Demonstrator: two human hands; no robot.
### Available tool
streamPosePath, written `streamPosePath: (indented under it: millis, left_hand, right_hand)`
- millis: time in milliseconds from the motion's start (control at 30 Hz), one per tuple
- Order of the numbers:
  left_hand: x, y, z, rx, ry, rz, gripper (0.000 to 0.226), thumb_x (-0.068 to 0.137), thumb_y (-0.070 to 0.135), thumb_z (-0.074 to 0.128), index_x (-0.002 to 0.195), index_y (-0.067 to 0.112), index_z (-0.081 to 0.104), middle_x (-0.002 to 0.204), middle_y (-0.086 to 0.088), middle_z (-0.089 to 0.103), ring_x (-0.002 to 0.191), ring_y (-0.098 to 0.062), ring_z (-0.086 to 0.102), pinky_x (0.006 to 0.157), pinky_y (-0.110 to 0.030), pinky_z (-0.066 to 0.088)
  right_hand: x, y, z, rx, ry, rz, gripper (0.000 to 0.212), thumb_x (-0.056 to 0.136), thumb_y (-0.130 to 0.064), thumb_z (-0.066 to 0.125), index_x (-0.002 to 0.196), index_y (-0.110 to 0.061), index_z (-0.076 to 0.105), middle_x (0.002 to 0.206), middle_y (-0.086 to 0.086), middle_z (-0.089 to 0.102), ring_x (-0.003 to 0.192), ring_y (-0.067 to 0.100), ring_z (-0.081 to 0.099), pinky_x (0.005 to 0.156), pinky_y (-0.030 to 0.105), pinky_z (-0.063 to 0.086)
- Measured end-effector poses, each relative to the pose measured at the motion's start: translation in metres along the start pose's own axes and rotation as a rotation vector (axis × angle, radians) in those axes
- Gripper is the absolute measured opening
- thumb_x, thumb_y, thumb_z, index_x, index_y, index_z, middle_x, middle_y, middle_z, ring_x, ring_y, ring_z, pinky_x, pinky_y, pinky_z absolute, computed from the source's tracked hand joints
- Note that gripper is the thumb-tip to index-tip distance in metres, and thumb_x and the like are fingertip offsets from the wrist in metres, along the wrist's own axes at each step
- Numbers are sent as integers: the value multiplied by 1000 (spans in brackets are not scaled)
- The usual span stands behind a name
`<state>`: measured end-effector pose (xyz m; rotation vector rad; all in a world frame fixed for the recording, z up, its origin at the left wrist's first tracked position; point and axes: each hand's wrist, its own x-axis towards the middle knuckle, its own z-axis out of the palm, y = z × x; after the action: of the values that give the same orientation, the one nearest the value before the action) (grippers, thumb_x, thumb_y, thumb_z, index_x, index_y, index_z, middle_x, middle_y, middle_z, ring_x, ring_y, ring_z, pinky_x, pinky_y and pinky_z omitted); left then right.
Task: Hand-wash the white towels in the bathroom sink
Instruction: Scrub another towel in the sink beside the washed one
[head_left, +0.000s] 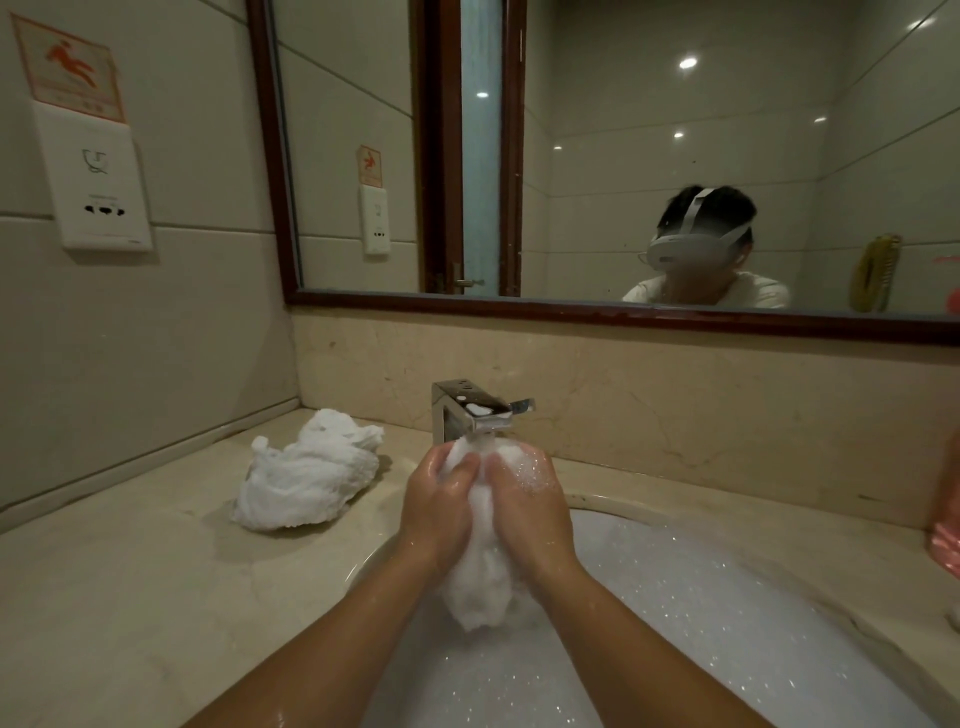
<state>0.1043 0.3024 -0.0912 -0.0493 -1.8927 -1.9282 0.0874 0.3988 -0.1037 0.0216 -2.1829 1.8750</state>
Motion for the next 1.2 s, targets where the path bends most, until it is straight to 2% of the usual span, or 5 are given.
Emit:
streamPosePath:
  millis: [500,633,800,1000,1200]
  left_hand:
    - [1,-1,-1,81,-97,-82,9,102,44,62,107,38,65,103,12,72,93,1,67,73,-12,50]
    - [-4,-3,-2,71,-283,-346,66,81,86,59,122,36,73,110,-2,80,105,-22,76,96,-41,59]
    - [3,-4,-2,69,63,-312,50,89,70,65,113,28,73,105,-4,75,100,-22,70,95,-42,58]
    - [13,0,-9,-13,221,-282,52,94,68,59,112,18,62,114,0,65,99,-21,61,82,-31,48]
    - [5,-3,6,162,-27,-239,32,107,46,52,114,19,68,89,4,68,88,-16,67,66,-23,49]
  right_hand:
    - [-5,-8,-4,20,9,8,30,107,-42,47,137,-42,43,127,-1,64,111,22,65,98,47,57]
    - [-9,-12,-13,138,56,16,22,107,-33,53,127,-34,44,118,2,67,105,23,69,94,48,60]
    - [-14,-16,-20,117,21,-86,29,103,-55,54,126,-40,65,125,-7,67,111,13,67,96,41,59]
    - [-20,-10,-11,-18,-193,-88,78,87,-84,46,157,-53,31,145,-6,58,125,18,63,97,33,58]
    - [-18,-14,-5,277,0,115,28,110,-47,47,136,-45,57,119,-2,71,98,12,69,76,31,55]
